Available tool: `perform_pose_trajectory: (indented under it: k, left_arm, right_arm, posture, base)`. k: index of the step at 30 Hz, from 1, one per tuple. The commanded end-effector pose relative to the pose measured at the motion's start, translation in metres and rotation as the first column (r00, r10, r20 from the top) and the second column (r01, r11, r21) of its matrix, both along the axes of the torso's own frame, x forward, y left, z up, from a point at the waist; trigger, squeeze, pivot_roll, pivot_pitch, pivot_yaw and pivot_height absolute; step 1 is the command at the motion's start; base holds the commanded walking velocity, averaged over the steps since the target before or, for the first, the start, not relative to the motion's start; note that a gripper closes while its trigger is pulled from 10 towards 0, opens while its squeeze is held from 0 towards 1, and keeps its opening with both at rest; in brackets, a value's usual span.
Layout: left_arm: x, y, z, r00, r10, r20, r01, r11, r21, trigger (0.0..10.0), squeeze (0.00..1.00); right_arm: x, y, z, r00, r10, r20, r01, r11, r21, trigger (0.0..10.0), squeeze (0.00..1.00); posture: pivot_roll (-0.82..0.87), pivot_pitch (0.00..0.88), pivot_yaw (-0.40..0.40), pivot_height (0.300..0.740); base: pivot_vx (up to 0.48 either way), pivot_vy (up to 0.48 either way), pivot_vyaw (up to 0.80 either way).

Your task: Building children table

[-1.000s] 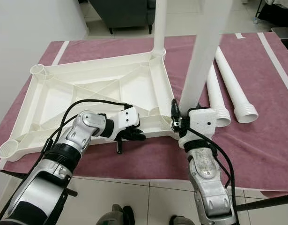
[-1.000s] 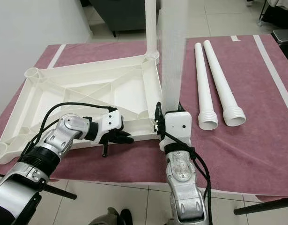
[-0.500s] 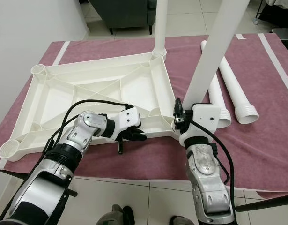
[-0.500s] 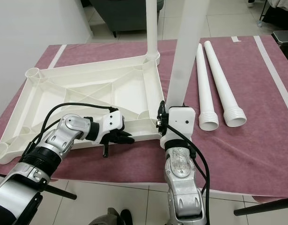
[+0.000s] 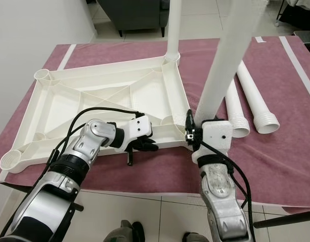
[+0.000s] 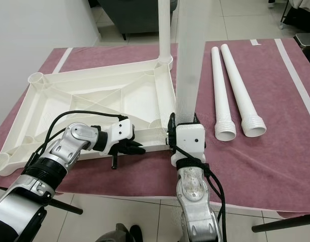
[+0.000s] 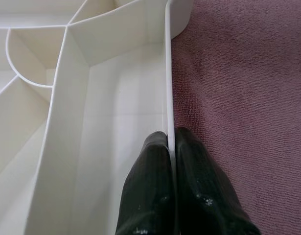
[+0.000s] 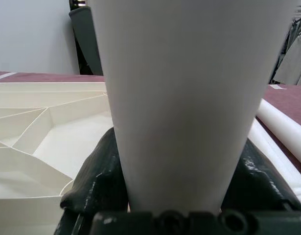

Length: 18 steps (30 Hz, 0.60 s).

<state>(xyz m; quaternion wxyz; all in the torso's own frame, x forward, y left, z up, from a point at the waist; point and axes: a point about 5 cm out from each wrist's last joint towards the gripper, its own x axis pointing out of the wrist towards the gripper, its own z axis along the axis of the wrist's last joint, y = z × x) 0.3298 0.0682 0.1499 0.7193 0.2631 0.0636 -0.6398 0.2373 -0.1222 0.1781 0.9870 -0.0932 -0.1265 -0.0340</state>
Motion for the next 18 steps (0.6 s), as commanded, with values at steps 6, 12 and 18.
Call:
perform_pose_trajectory:
  k: [6,12,18]
  left_arm:
    - [0.012,-0.002,0.021,0.987,0.137,0.080,-0.123,0.979,-0.161,10.0,0.00]
    - [0.011,-0.002,0.021,0.988,0.136,0.078,-0.122,0.979,-0.162,10.0,0.00]
    - [0.011,-0.003,0.021,0.988,0.134,0.077,-0.120,0.979,-0.163,10.0,0.00]
  right_arm:
    - [-0.002,-0.015,-0.063,0.944,-0.039,-0.327,0.032,0.999,-0.027,10.0,0.00]
    - [0.009,-0.019,-0.060,0.925,0.042,-0.378,-0.069,0.996,-0.057,10.0,0.00]
    - [0.020,-0.021,-0.044,0.912,0.153,-0.379,-0.200,0.976,-0.087,10.0,0.00]
  posture:
    - [-0.14,0.168,0.145,0.740]
    - [-0.14,0.169,0.145,0.740]
    - [-0.14,0.170,0.145,0.740]
  base:
    - [0.000,0.000,0.00]
    - [0.000,0.000,0.00]
    - [0.000,0.000,0.00]
